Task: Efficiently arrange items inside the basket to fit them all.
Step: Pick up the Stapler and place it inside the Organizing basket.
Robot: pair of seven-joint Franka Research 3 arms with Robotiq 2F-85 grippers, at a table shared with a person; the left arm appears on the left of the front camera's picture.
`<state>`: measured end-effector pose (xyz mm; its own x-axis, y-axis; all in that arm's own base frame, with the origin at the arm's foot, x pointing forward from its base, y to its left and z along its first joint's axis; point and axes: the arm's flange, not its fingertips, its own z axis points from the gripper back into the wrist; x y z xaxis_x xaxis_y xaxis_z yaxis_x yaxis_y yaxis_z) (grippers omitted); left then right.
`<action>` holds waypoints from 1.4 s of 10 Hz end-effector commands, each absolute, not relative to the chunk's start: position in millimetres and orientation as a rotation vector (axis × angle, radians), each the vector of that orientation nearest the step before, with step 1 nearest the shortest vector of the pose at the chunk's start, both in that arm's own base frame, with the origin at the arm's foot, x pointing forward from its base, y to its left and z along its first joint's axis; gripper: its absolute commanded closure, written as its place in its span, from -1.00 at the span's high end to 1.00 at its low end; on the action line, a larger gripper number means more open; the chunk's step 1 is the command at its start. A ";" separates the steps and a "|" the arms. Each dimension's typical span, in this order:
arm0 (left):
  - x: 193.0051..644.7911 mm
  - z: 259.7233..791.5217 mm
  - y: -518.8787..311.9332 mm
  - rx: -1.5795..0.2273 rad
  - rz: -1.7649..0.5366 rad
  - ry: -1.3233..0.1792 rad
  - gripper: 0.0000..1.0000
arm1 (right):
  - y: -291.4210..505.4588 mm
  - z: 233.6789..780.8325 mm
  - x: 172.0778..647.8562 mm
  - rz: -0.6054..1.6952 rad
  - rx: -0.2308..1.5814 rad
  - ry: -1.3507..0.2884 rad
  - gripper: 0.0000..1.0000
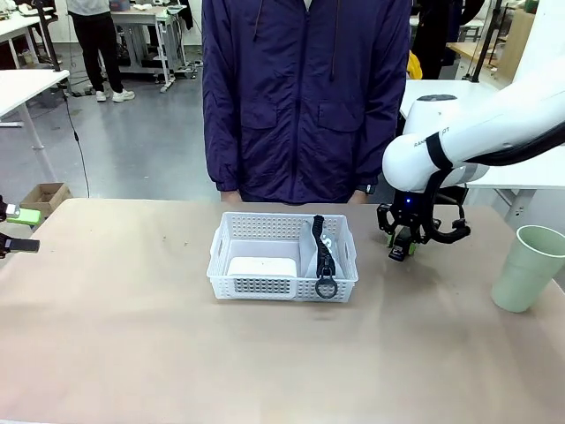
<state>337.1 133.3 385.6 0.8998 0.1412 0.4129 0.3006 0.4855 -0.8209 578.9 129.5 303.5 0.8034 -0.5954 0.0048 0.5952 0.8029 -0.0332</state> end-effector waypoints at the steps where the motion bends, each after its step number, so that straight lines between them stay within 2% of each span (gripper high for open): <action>1: 332.2 386.7 131.4 -1.064 -0.104 -0.458 1.00 | 131.9 302.0 584.6 -0.664 -0.079 -0.001 -1.00; 6: 332.2 386.7 131.4 -1.064 -0.104 -0.458 1.00 | 126.2 306.3 583.9 -0.649 -0.087 0.004 -1.00; 8: 332.2 386.7 131.4 -1.064 -0.104 -0.458 1.00 | 117.0 328.9 576.3 -0.567 -0.051 -0.032 -1.00; 10: 332.2 386.7 131.4 -1.064 -0.104 -0.458 1.00 | 108.1 379.6 541.5 -0.275 0.045 -0.128 -1.00; 11: 332.2 386.7 131.4 -1.064 -0.104 -0.458 1.00 | 106.2 402.7 511.7 -0.053 0.067 -0.208 -1.00; 14: 332.2 386.7 131.4 -1.064 -0.104 -0.458 1.00 | 91.2 421.0 451.8 0.806 0.194 -0.213 -1.00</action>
<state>337.5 133.5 386.3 0.8992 0.1408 0.4143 0.3017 0.4863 -0.8200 468.1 113.8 427.4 0.9583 0.1983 0.2060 -0.2002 0.9797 -0.0117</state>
